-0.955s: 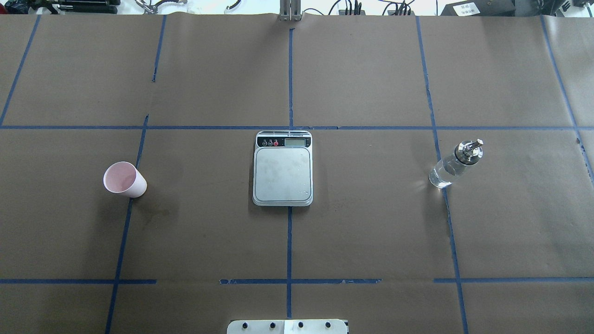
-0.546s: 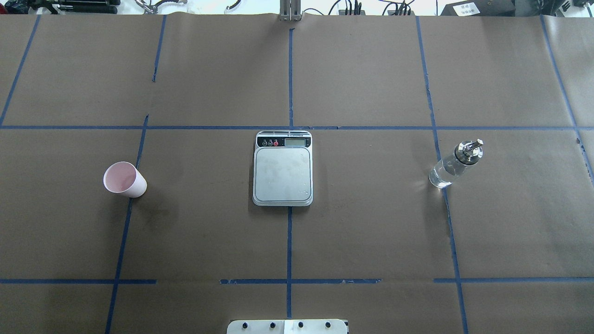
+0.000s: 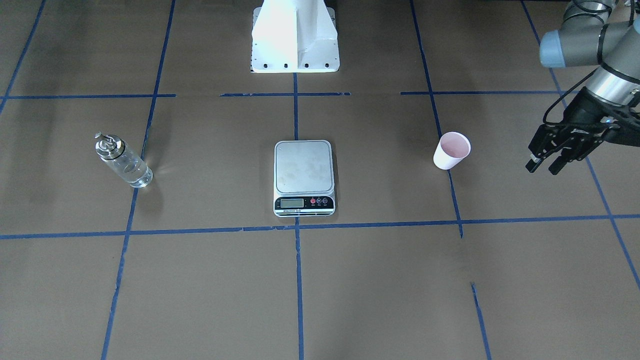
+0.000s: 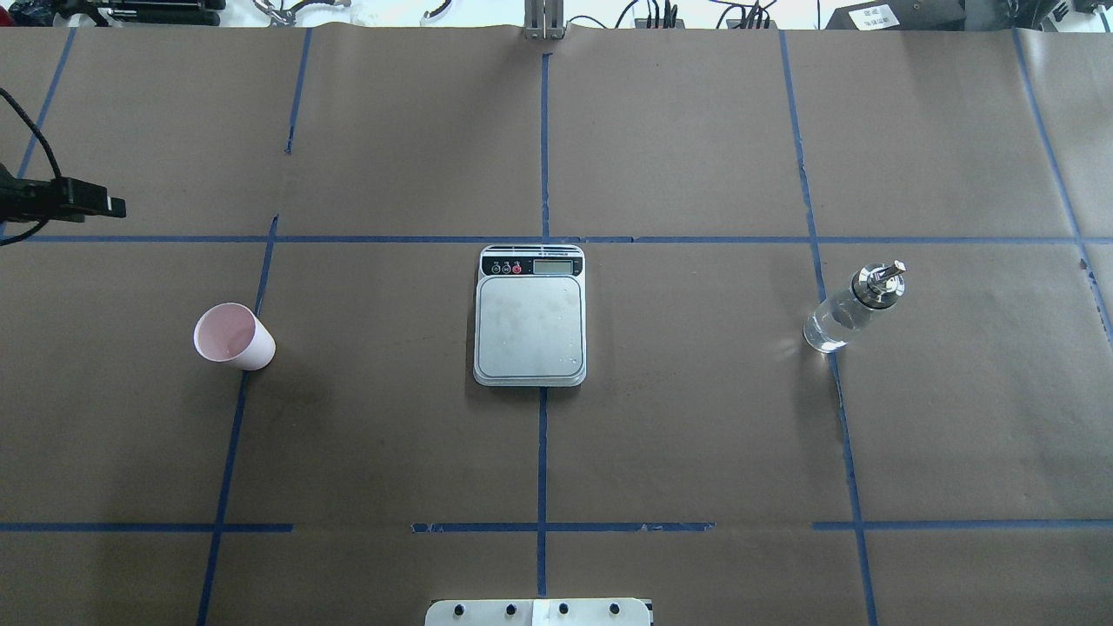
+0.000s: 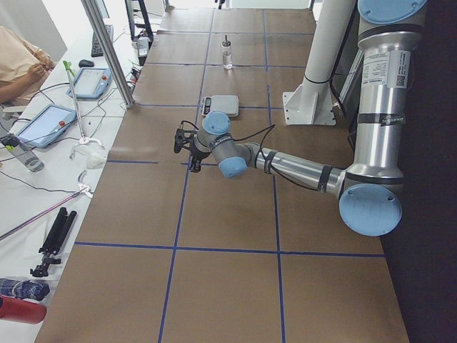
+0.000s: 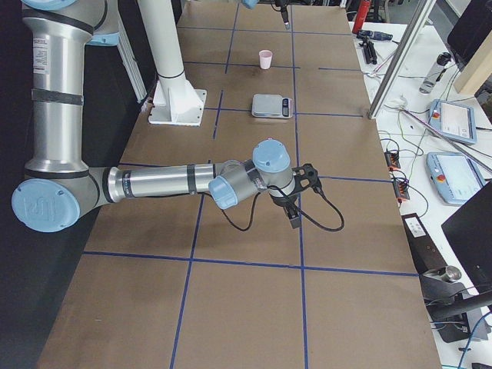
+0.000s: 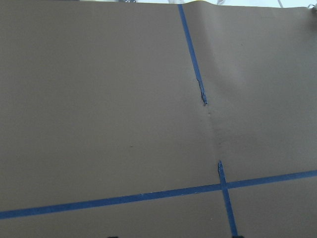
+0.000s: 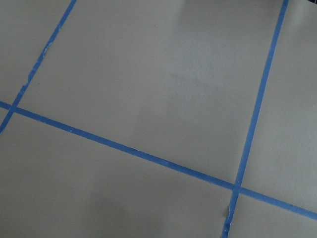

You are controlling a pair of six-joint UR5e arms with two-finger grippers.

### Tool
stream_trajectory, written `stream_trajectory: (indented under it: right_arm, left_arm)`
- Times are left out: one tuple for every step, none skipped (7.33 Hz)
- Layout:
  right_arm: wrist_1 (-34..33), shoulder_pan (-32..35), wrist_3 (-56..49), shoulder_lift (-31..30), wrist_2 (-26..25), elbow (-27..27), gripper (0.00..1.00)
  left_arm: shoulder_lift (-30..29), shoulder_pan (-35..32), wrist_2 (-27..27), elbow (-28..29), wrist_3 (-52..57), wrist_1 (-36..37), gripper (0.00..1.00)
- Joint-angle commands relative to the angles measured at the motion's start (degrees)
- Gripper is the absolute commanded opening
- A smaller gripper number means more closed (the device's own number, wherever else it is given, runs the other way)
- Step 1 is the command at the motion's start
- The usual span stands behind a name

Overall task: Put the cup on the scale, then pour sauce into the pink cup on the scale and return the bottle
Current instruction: 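Reach the left gripper to the pink paper cup and grasp it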

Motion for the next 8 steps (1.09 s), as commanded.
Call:
stream_trajectory:
  right_arm:
    - [0.0,0.0,0.08,-0.09,-0.09,-0.14,1.0]
    - [0.0,0.0,0.08,-0.09,-0.09,-0.06,1.0]
    - [0.0,0.0,0.08,-0.09,-0.09,-0.14,1.0]
    - [0.0,0.0,0.08,-0.26,-0.09,-0.14,1.0]
    - [0.0,0.0,-0.01,-0.44,-0.09,-0.14,1.0]
    - [0.0,0.0,0.07,-0.44,-0.09,-0.14,1.0]
    - [0.0,0.0,0.08,-0.44,0.0,-0.06,1.0]
    - [0.0,0.0,0.08,-0.44,0.0,-0.06,1.0]
  left_arm:
    - [0.04,7.29,4.27,-1.42,-4.12,0.4,0.6]
    - [0.3,9.83,5.23,-2.47,-4.3,0.66,0.62]
    - [0.39,11.77,5.33,-3.09,-4.3,0.84,0.64]
    - [0.57,13.97,7.33,-3.19,-4.3,0.93,0.65]
    - [0.57,15.3,8.48,-3.19,-4.3,1.71,0.65]
    - [0.57,16.09,8.58,-3.19,-4.22,1.72,0.61]
    - [0.92,16.19,8.58,-3.36,-4.04,1.64,0.6]
    - [1.97,16.97,8.58,-3.97,-3.95,1.63,0.59]
